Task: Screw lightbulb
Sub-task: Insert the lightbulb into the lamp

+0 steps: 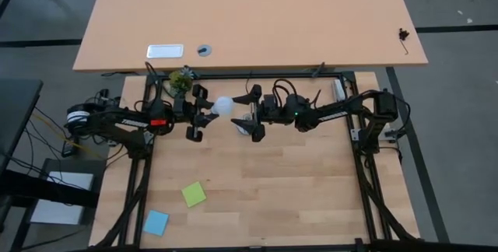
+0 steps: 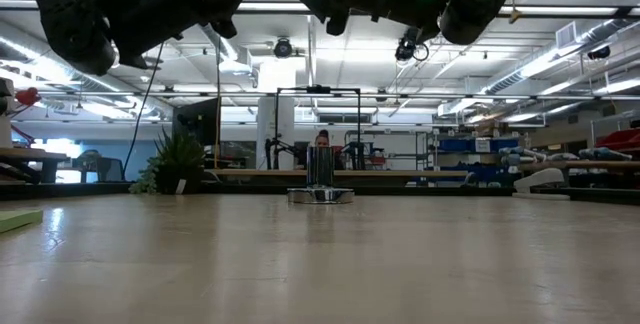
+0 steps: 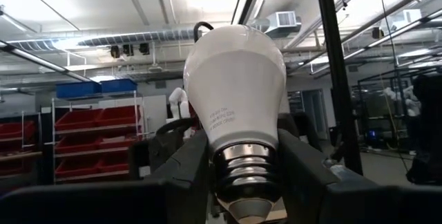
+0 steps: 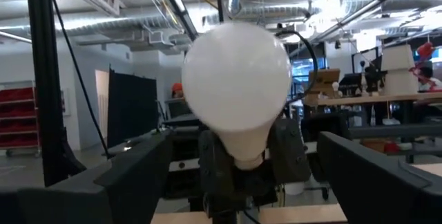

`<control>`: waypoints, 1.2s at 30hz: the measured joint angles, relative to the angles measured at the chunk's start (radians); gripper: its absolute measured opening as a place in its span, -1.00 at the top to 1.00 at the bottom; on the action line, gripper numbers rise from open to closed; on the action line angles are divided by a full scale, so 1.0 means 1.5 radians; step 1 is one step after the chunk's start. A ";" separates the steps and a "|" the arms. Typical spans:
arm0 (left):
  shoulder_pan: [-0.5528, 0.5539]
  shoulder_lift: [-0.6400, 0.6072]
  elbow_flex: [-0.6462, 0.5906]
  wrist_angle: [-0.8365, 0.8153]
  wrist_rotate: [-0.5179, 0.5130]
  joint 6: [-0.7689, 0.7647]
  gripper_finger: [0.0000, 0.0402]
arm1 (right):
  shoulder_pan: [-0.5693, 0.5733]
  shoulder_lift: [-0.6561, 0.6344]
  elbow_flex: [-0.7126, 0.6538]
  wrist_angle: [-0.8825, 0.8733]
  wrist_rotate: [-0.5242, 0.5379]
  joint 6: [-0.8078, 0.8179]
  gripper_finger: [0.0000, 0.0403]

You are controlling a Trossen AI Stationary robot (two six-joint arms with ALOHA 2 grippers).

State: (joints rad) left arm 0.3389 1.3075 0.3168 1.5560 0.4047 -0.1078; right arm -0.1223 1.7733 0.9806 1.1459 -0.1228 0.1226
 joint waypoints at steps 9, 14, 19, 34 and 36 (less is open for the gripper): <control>-0.022 0.001 0.001 -0.005 -0.016 0.001 0.36 | 0.005 0.001 0.051 -0.054 0.000 -0.010 -0.82; -0.023 0.001 0.001 -0.018 -0.020 -0.001 0.36 | 0.013 0.001 0.072 -0.067 0.001 -0.014 -0.82; -0.028 0.001 0.001 -0.030 -0.036 -0.003 0.33 | 0.013 0.001 0.091 -0.105 0.001 -0.014 -0.82; -0.074 0.002 0.004 -0.030 -0.103 0.050 0.36 | 0.014 0.006 0.108 -0.122 0.001 -0.019 -0.74; -0.080 0.002 0.018 -0.041 -0.105 0.052 0.36 | 0.014 0.006 0.108 -0.118 0.001 -0.019 -0.70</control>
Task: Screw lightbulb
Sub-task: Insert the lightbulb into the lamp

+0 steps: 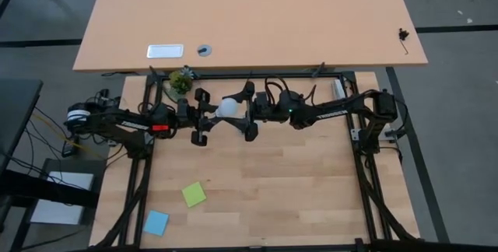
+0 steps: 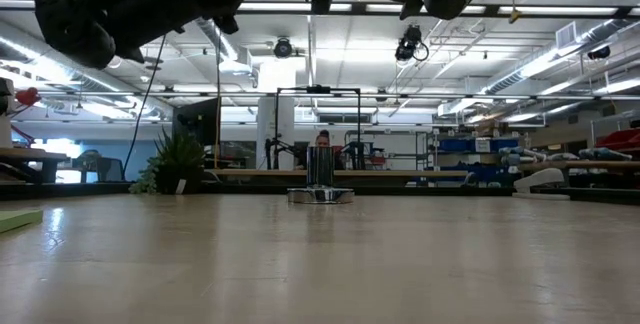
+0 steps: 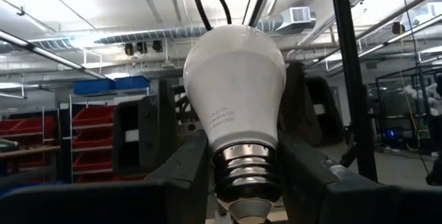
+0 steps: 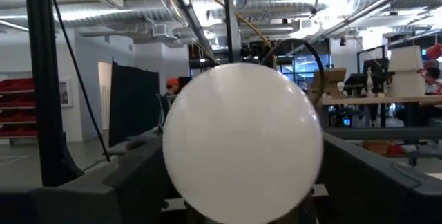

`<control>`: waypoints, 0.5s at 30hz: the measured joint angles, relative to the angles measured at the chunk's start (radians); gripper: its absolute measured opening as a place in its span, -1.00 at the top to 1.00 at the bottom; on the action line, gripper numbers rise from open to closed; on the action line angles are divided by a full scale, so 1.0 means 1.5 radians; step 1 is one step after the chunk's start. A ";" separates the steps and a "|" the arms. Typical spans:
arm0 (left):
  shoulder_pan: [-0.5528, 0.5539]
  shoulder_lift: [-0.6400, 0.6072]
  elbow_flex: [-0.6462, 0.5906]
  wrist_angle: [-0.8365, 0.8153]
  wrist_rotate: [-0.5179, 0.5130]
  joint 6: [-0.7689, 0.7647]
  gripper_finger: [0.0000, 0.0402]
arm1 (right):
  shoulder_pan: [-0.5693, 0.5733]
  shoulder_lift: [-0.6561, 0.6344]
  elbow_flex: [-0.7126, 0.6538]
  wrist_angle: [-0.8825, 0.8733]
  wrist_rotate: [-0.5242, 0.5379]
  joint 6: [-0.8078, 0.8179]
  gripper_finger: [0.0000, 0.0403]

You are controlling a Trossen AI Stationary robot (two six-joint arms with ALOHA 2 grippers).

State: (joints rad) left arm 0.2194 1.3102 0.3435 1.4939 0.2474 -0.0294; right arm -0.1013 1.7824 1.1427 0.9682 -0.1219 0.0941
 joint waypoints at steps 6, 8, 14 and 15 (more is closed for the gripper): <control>-0.013 0.024 0.037 -0.020 0.005 0.026 0.36 | 0.003 0.000 0.000 0.011 -0.005 0.000 -0.57; -0.013 0.041 0.046 -0.016 0.006 0.025 0.36 | 0.003 0.000 0.000 0.014 -0.005 -0.001 -0.53; -0.013 0.080 0.053 0.013 0.008 0.018 0.36 | 0.003 0.000 0.000 0.017 -0.004 -0.006 -0.37; -0.012 0.082 0.053 0.017 0.008 0.018 0.36 | 0.003 0.000 0.000 0.017 -0.004 -0.007 -0.34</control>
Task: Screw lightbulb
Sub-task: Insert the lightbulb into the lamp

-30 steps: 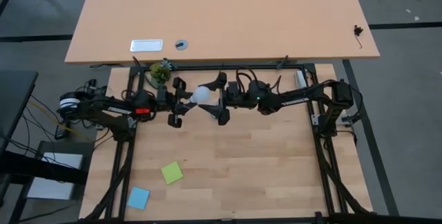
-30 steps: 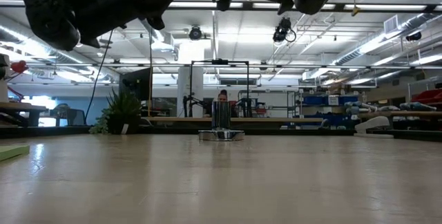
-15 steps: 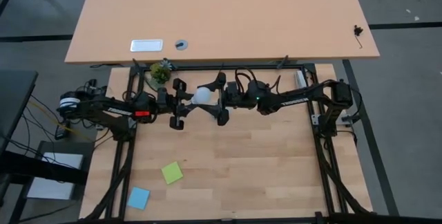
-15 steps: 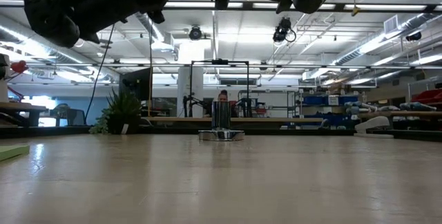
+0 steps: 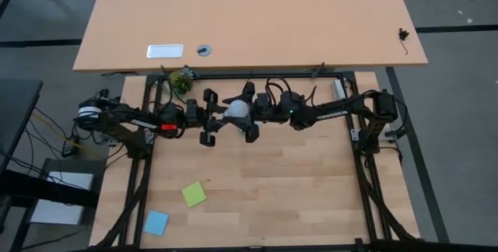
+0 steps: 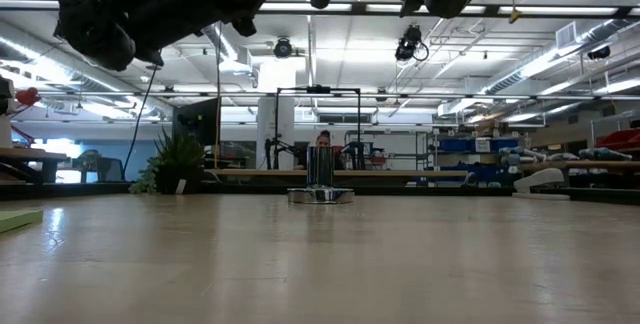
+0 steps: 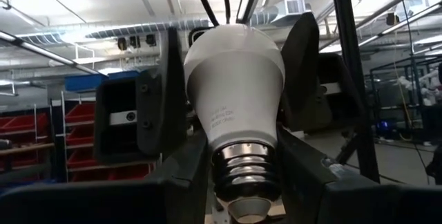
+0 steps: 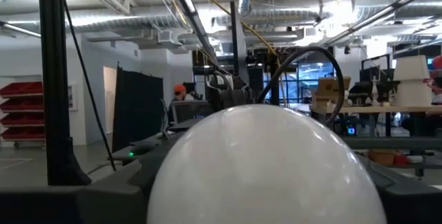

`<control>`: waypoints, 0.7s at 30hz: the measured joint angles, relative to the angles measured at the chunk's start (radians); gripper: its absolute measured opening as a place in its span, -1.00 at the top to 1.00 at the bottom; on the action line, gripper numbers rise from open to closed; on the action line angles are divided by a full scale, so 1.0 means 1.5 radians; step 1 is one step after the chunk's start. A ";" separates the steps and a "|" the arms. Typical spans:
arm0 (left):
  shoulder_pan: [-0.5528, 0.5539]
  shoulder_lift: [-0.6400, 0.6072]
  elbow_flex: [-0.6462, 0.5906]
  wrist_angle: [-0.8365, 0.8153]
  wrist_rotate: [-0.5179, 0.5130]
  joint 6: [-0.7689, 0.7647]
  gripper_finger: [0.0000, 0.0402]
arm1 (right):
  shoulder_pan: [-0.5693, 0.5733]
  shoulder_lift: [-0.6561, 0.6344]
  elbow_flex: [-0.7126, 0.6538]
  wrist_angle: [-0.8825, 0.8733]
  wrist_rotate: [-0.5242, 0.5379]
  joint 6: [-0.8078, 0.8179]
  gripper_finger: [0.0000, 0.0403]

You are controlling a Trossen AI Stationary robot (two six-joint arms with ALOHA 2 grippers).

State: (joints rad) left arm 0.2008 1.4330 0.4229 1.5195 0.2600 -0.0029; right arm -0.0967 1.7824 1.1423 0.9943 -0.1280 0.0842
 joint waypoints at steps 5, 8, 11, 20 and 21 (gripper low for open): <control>0.000 0.001 0.000 0.001 0.002 0.000 0.36 | 0.000 0.000 0.000 0.000 0.000 -0.001 -0.26; 0.000 0.001 0.000 0.001 0.002 -0.001 0.32 | 0.000 0.000 0.000 0.000 0.001 -0.001 -0.30; 0.000 0.001 0.000 -0.002 0.001 -0.001 0.25 | 0.000 0.000 0.000 -0.001 0.001 0.000 -0.34; -0.001 0.000 0.000 -0.009 -0.025 -0.030 0.13 | -0.001 -0.001 -0.001 -0.003 0.005 0.001 -0.28; -0.001 0.000 0.000 -0.012 -0.026 -0.031 0.12 | -0.001 -0.001 -0.001 -0.006 0.006 0.000 -0.29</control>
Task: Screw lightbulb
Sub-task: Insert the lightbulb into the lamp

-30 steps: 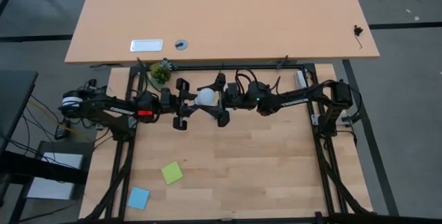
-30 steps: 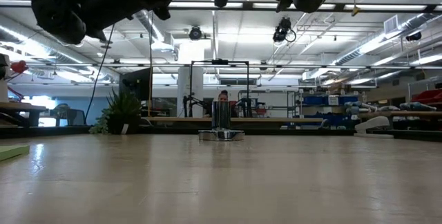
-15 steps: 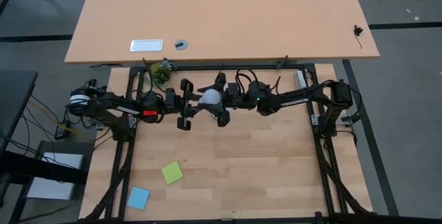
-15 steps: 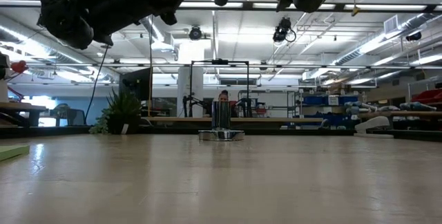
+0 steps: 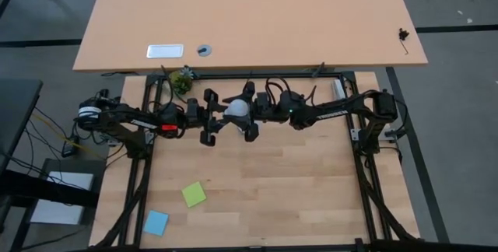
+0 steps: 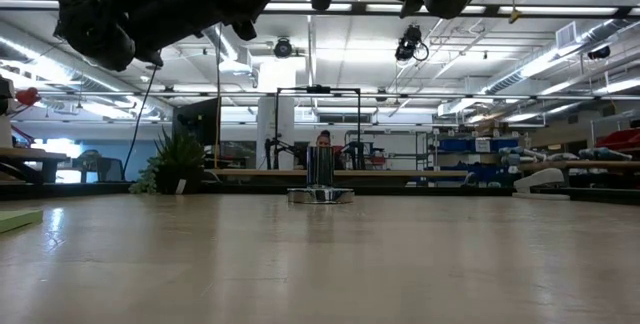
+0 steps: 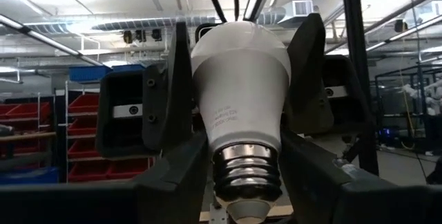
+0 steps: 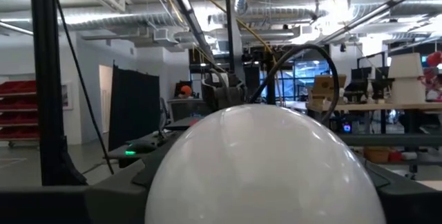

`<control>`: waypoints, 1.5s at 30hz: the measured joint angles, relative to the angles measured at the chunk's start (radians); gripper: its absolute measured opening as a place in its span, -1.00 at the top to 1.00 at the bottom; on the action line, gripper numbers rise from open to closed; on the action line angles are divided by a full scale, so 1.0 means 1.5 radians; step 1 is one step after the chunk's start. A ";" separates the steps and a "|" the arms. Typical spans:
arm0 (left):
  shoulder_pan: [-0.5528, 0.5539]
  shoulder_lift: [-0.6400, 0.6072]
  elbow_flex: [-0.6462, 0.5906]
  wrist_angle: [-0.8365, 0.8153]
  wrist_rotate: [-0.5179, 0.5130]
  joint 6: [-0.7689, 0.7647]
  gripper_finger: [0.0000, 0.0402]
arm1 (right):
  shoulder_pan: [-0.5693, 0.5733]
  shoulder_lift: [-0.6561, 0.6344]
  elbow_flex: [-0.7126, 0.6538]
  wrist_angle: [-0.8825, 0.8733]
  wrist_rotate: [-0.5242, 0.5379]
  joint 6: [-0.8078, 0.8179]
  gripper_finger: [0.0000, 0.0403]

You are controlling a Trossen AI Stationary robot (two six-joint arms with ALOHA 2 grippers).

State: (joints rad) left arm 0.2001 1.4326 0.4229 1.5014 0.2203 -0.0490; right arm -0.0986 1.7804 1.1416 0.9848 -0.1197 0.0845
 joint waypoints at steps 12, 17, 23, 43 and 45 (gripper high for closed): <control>0.001 0.000 0.000 -0.053 -0.019 0.009 0.09 | -0.015 -0.037 -0.001 -0.055 -0.001 -0.005 -0.28; 0.001 0.000 0.000 -0.100 -0.029 0.008 0.08 | -0.034 -0.060 -0.001 -0.138 -0.001 -0.006 -0.34; 0.011 -0.035 0.000 -0.238 -0.058 0.028 0.08 | -0.057 -0.083 -0.001 -0.278 0.002 -0.014 -0.30; 0.011 -0.079 -0.001 -0.463 -0.125 0.052 0.24 | -0.083 -0.019 -0.016 -0.455 0.032 -0.005 -0.31; 0.011 -0.079 -0.002 -0.485 -0.132 0.055 0.27 | -0.085 -0.002 -0.016 -0.455 0.033 -0.004 -0.34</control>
State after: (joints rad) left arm 0.2161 1.3148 0.4206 0.7740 0.0227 0.0328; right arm -0.2256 1.7779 1.1183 0.3022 -0.0697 0.0788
